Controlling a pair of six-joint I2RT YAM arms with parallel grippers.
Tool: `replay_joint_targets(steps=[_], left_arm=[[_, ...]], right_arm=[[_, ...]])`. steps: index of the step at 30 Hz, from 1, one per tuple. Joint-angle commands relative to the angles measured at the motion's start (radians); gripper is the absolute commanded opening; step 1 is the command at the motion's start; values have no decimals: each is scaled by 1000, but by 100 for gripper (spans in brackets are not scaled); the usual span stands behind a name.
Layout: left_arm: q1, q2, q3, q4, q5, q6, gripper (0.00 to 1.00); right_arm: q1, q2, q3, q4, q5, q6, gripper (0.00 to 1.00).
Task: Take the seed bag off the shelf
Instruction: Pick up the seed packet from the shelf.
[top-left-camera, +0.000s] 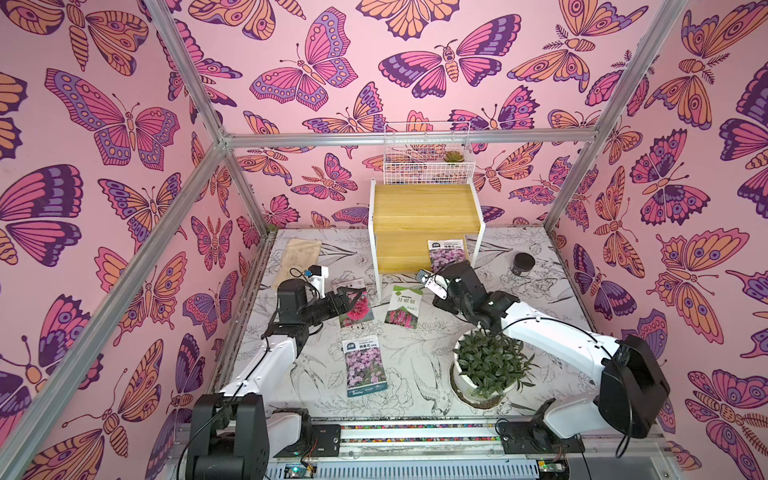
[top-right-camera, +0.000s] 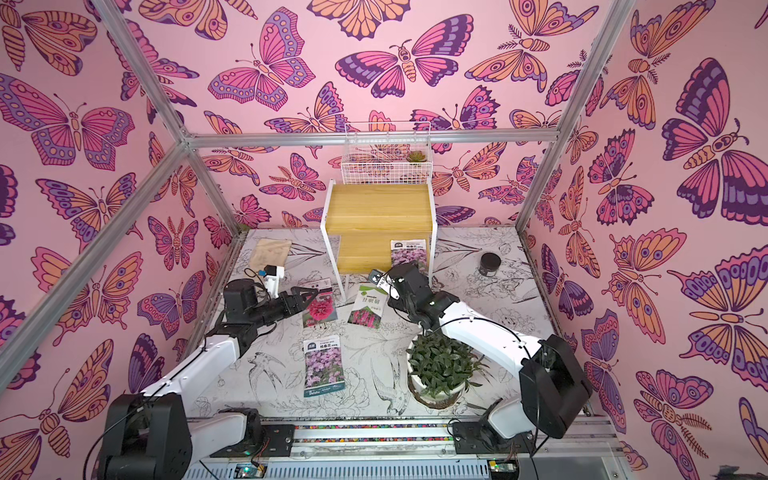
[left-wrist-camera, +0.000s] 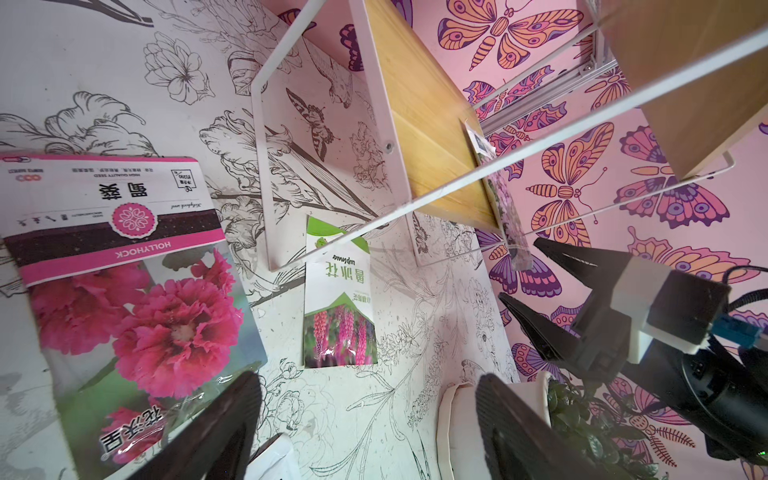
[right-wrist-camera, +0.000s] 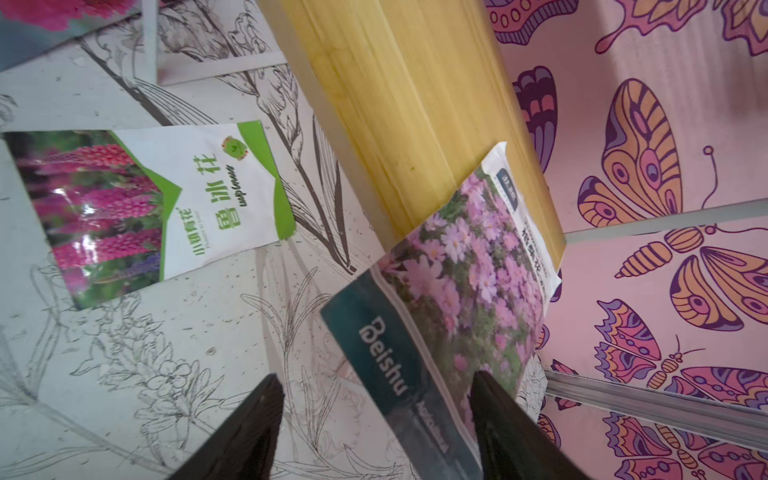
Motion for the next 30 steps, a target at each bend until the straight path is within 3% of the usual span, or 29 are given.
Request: replay_joint_targets(steps=[1,4,10,13,19,30], left_arm=[[-8,8,4,14,-12,2,84],[-8,9,5,12,-4,0,84],[-9,-6,1,11,-10,-3,84],[-9,-5,1,12,-9,-4,84],[-9,-4,-1,13,-10,-5,84],[-9,-9,-9,13,-16,1,84]], right_arm=[[-23,26,24,30,33,-18,74],[-37,39,25,38,37,-16,70],[-35,0,15,17,8,24,29],[-20,-44,-7,20,7,29,13],[65,-132,-3,-47,25,24,6],[515,-181,-32,-194,238,218,3]])
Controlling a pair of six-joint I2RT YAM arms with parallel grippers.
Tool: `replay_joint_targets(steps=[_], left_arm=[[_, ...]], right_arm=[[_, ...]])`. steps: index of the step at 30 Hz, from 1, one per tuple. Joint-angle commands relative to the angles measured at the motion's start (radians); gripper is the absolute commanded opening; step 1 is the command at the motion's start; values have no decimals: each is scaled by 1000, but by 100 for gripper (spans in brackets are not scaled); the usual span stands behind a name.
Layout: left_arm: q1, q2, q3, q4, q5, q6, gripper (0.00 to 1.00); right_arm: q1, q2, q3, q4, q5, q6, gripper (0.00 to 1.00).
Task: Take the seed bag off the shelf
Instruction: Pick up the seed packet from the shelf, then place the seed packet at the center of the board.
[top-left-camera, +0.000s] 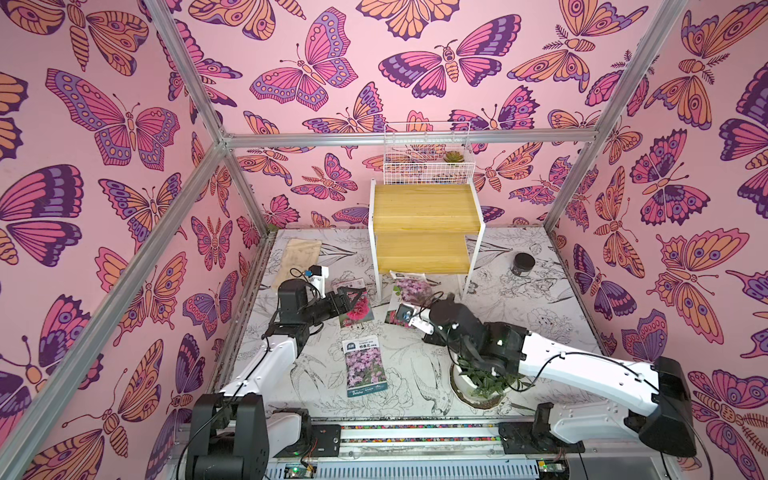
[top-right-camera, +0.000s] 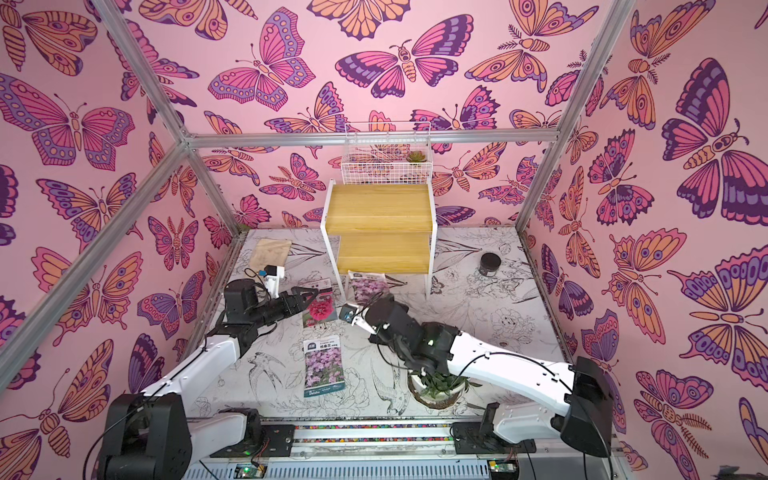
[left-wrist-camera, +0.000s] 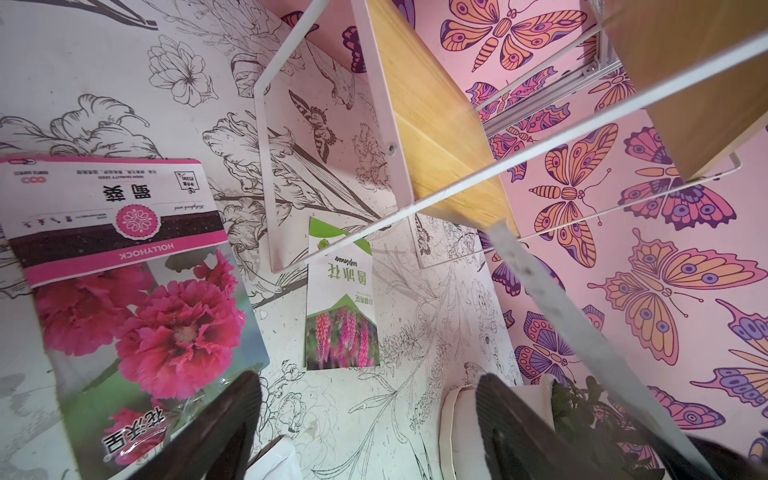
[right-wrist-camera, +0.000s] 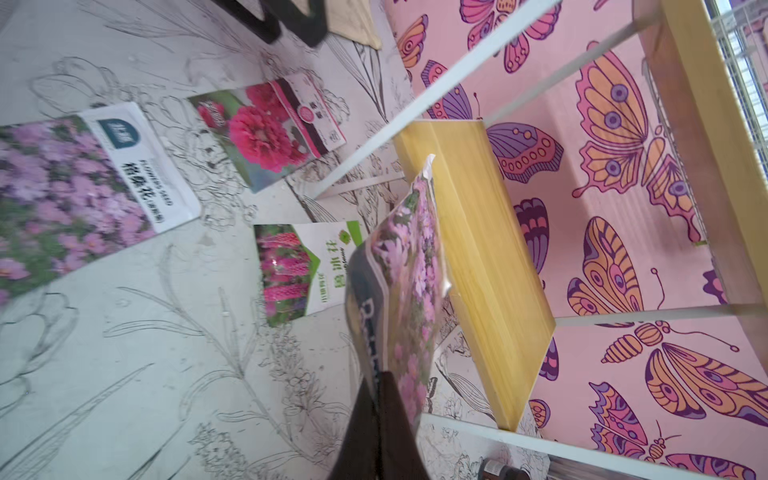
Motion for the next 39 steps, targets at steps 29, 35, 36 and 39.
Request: replay_joint_targets(steps=[29,35,36,39], left_arm=[[-6,26,-15,35,3,4,84],[-6,29,-15,36,4,4,84],[-6,29,-15,36,4,5,84],[-6,31,-15,35,3,5,84]], right_arm=[[298,201,-72,-212,185,486,0],[306,230,-123,-112,106,521,1],[307,231,-133,-89,85,524,3],[309,228,-165,-33,21,534,10]])
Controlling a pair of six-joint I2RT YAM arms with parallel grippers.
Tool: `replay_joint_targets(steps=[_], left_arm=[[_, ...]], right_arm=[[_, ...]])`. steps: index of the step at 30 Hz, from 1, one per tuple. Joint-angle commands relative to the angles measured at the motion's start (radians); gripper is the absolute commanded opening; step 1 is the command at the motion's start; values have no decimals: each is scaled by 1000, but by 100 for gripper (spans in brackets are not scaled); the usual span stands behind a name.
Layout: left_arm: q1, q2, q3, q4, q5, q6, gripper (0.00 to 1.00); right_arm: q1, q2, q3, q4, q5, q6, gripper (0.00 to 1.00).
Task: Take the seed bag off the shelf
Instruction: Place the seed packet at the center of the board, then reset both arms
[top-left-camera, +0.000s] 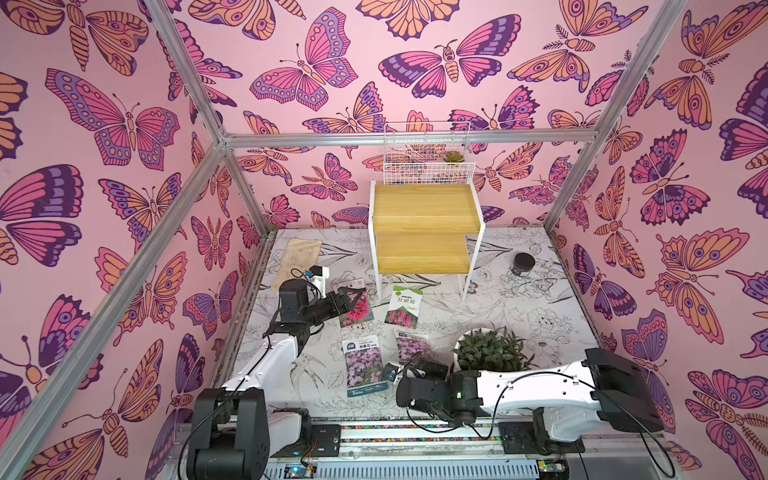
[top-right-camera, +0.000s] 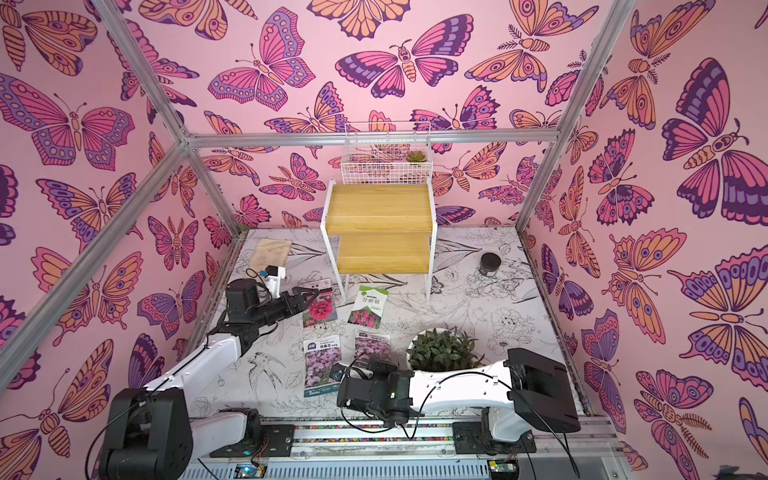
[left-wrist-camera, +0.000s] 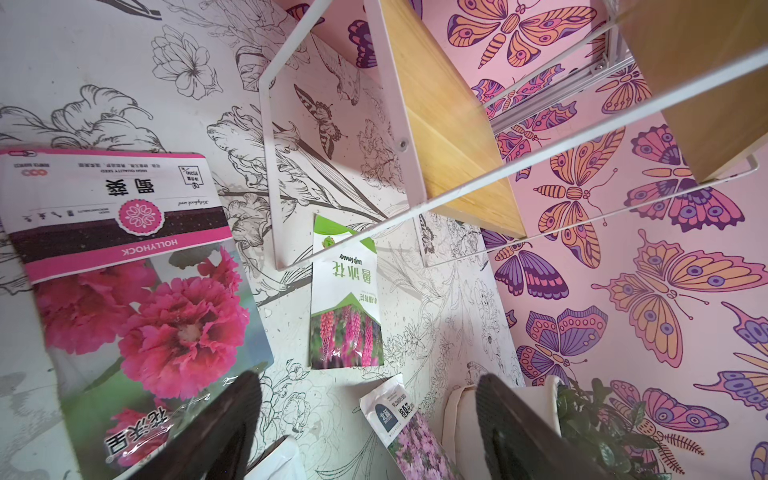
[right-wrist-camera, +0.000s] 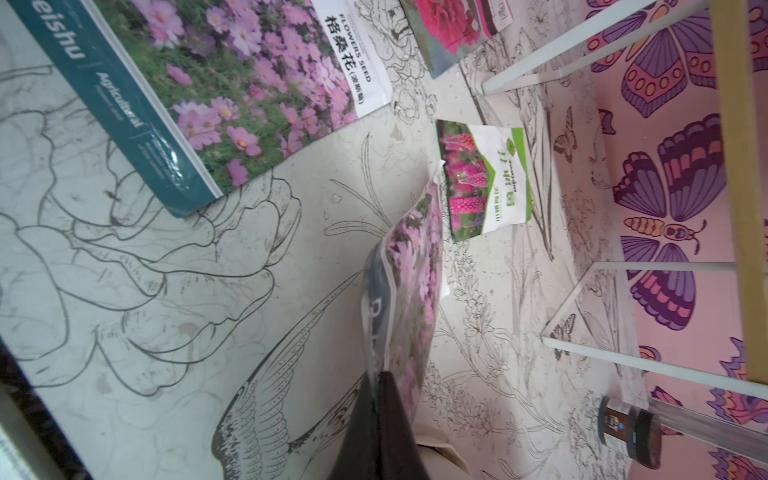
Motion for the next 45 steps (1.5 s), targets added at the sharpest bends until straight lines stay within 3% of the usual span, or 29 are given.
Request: replay_joint_targets(steps=[1,5,15,19,21,24,26,29,32,35,37,41,43,45], left_arm=[[-6,8,-13,25,4,5,84],[-6,13,-13,26,2,6,84],[-6,19,-14,29,5,8,84],[-3,7,-16,26,-17,26,84],[3,-8,-15,17,-51,37,84],[35,-48,-12,-4,-125,43,86],[72,-82,-4,-27,-199,54,89],[116,-108,10,-84,-338,101,93],[160,-104,-8,-79,-456,132,97],[197,-72,-64,40,-487,198,100],[210,-32,-104,139,-505,253,100],[257,24,-123,246,-456,304,100],[254,37,-183,382,-486,362,100],[253,86,-230,476,-525,384,100]], right_arm=[[9,7,-27,88,-104,43,15],[12,4,-60,140,-155,54,30],[13,-37,-54,174,-165,12,56],[-3,-224,-38,208,-69,-102,62],[-105,-361,-26,251,-131,-160,72],[-396,-531,-2,306,-447,-150,100],[-553,-590,9,312,-504,-169,99],[-708,-662,1,250,-423,-192,99],[-863,-790,-114,296,-385,-151,99],[-1056,-871,-250,411,-387,-107,99],[-1239,-829,-303,452,-541,-58,99],[-1582,-517,-366,650,-963,104,99],[-1629,-369,-421,853,-968,112,99],[-1636,-253,-466,1057,-879,119,99]])
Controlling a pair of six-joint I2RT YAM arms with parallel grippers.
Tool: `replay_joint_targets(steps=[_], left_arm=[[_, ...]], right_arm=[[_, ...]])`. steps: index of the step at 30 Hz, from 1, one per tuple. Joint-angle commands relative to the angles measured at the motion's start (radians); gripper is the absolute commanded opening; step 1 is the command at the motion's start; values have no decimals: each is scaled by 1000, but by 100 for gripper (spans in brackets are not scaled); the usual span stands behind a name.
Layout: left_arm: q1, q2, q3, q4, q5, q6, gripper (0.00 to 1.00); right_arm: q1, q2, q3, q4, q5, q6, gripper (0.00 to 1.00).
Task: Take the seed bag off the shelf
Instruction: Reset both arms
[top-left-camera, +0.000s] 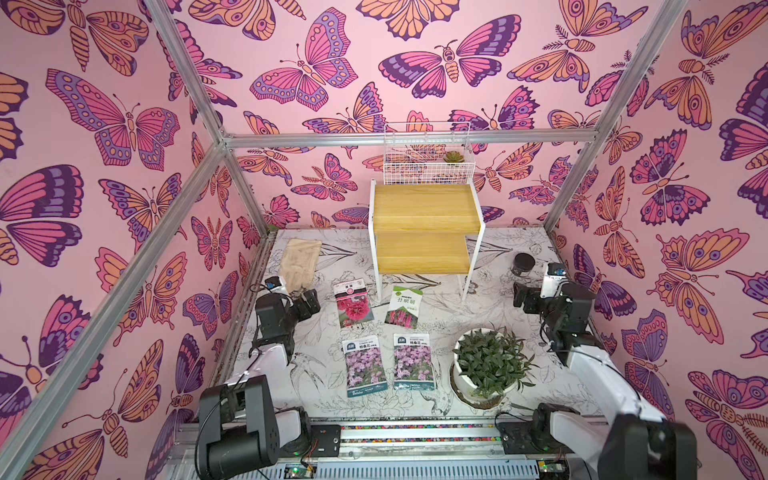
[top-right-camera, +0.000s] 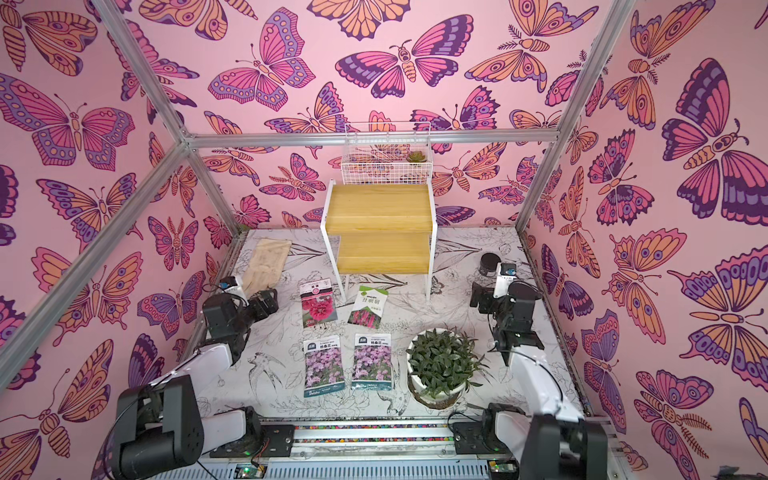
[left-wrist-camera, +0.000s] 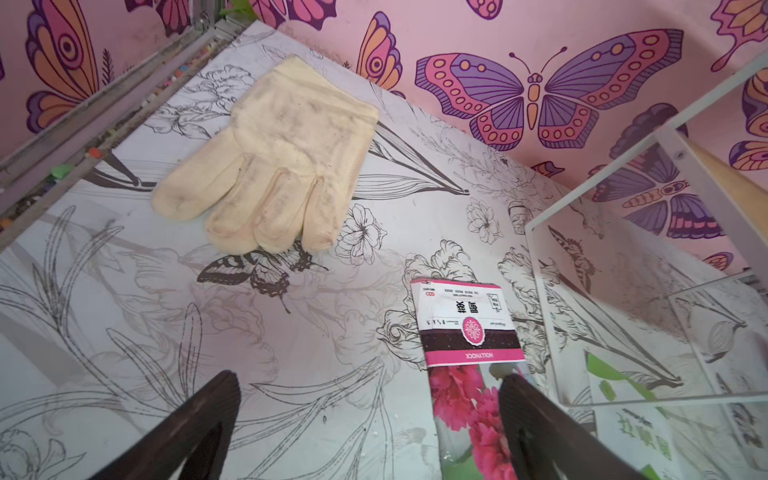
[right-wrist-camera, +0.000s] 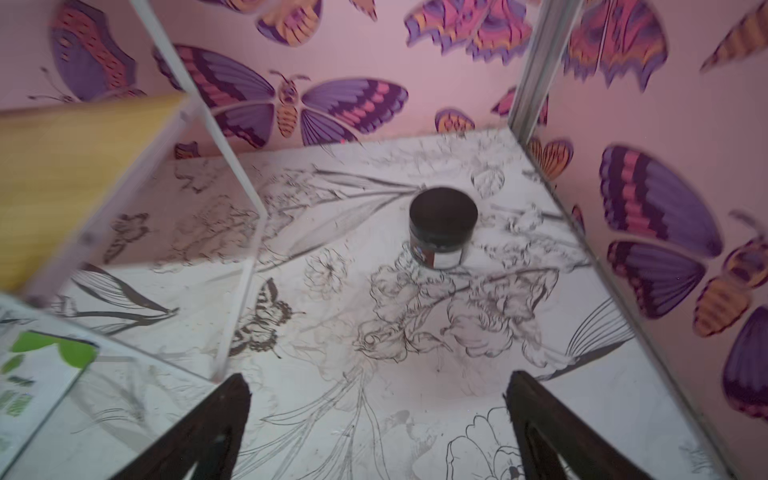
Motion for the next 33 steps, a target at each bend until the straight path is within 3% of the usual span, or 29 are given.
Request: replay_joint_targets(steps=[1,2,3,6,9,11,14,15,16,19,21,24,33], left_arm=[[3,79,-74,278,-49,84,100],[4,113,-74,363,-20,85,100],[3,104,-74,326,-7,104,100],[-22,113,-120,374,-64,120,100],[-26,156,-139,471,-70,122,100],[-37,137,-106,375,-77,135,100],[-72,186,-49,361,-13,198,100],[-103,216,-31,355,3,241,100],[-141,249,-21,356,-6,294,100],[-175,271,-74,481,-78,302,100],[-178,267,-44,416,-117,293,100],[-180,272,-35,402,-164,274,100],[-179,269,-36,399,-165,274,100]], right_arm=[[-50,147,-12,283,-138,124,99],[-69,197,53,222,-197,134,99],[-71,242,89,205,-239,136,99],[-74,300,127,179,-353,88,99],[-67,321,-71,552,-279,129,99],[-60,316,-115,617,-245,124,99],[94,311,-160,617,-114,-52,99],[182,365,-190,765,10,-100,99],[180,392,-219,854,58,-72,99],[168,320,-96,501,66,-68,99],[117,364,-93,570,3,-17,99],[113,361,-82,540,11,-18,99],[115,348,-73,504,13,-21,99]])
